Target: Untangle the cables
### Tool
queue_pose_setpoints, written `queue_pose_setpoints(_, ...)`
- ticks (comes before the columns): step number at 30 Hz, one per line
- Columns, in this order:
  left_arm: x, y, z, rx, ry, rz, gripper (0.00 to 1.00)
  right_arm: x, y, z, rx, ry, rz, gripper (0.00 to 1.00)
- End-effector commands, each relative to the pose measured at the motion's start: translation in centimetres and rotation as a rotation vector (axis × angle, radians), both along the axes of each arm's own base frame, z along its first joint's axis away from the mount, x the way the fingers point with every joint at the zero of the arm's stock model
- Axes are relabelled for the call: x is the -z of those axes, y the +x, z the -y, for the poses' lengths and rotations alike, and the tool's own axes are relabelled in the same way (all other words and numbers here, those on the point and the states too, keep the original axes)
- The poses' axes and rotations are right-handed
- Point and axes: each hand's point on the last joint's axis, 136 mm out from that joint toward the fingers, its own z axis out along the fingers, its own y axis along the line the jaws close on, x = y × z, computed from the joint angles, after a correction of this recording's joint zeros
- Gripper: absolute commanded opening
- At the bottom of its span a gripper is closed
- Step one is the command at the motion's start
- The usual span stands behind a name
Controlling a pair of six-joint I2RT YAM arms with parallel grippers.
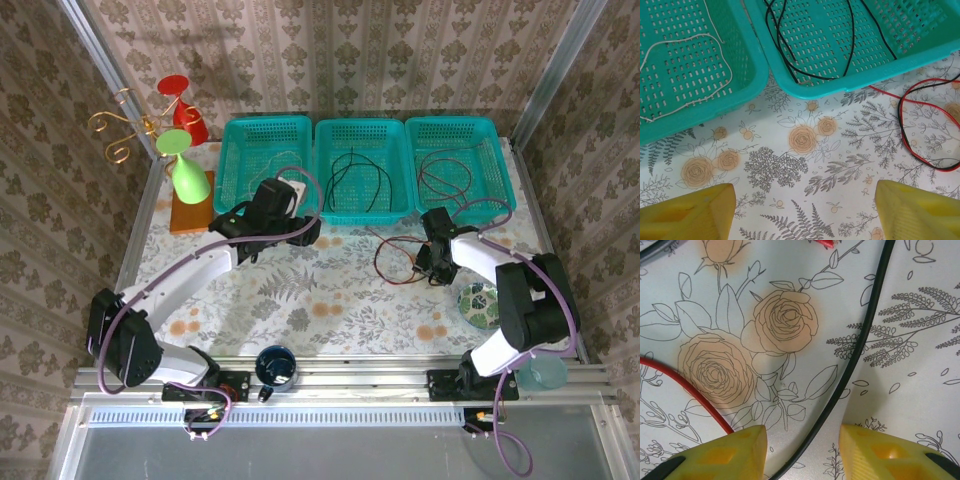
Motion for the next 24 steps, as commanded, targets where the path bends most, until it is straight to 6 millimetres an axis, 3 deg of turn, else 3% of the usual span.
queue_pose_setpoints(1, -3.1, 0.4, 0.3, 0.005, -0.038, 0.079, 0.74, 0.5, 0.1, 0.5, -0.014, -0.045, -0.027, 0.44)
queue_pose_setpoints(7, -3.1, 0.3, 0.7, 0.016, -0.043, 0.074, 0.74, 0.7, -0.5, 0.7, -0.045, -0.068, -0.059, 0.31)
queue_pose_setpoints(13, -3.4, 0.1, 0.8, 0.020, -0.042, 0.077, 0.73, 0.3, -0.8, -0.2, -0.056, -0.018, -0.033, 0.04)
queue_pose_setpoints(16, -3.8, -0.1, 0.8, 0.018, -0.056, 0.085, 0.73, -1.2, 0.0, -1.6, -0.056, 0.071, 0.056, 0.00)
queue_pose_setpoints(19, -4.5, -0.1, 0.9, 0.016, -0.090, 0.095, 0.73, -3.9, 0.1, -1.8, -0.044, 0.098, 0.128, 0.00)
queue_pose_setpoints(24, -6.0, -0.3, 1.9, 0.040, -0.152, 0.090, 0.72, -10.3, -0.6, -0.8, -0.023, 0.080, 0.302, 0.00)
